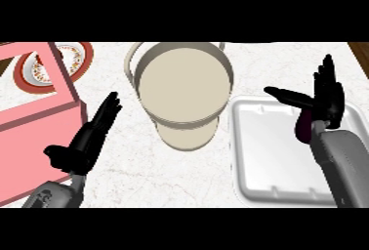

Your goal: Pick the eggplant from the tray and place it in the tiered basket

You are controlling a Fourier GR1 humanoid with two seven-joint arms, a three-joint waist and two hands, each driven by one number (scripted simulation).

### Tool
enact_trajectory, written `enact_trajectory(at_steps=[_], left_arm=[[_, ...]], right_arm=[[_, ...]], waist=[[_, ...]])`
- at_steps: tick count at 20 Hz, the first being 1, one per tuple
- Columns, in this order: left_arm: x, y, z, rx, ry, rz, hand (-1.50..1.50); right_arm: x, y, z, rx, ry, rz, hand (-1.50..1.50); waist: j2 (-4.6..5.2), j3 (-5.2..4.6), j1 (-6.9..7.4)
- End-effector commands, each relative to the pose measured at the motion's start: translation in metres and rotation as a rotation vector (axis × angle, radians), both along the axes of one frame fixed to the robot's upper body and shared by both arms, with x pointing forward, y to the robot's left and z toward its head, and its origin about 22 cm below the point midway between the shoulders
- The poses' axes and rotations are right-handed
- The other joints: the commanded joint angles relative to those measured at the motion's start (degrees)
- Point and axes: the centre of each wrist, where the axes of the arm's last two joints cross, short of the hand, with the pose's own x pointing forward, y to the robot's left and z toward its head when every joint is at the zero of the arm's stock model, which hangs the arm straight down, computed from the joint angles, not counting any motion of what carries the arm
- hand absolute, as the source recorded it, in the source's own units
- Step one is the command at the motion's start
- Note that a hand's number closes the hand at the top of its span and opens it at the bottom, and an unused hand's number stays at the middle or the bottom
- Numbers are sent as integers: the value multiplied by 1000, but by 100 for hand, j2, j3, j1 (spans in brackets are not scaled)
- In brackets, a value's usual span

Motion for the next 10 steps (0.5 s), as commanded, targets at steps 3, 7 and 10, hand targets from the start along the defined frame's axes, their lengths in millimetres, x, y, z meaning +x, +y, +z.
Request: enact_trajectory(at_steps=[3, 7, 10], left_arm=[[2, -7, -33, 10, 83, -11, 0], [-5, 1, -23, 5, 97, -10, 0], [3, 12, -27, 6, 104, 11, 0]], right_arm=[[38, 16, 14, -82, -163, -133, -150], [42, -4, 34, -291, -67, -115, -150], [50, -4, 62, -432, 100, -131, -150]], waist=[[-50, 5, -44], [-119, -2, -99], [-171, -36, -176]])
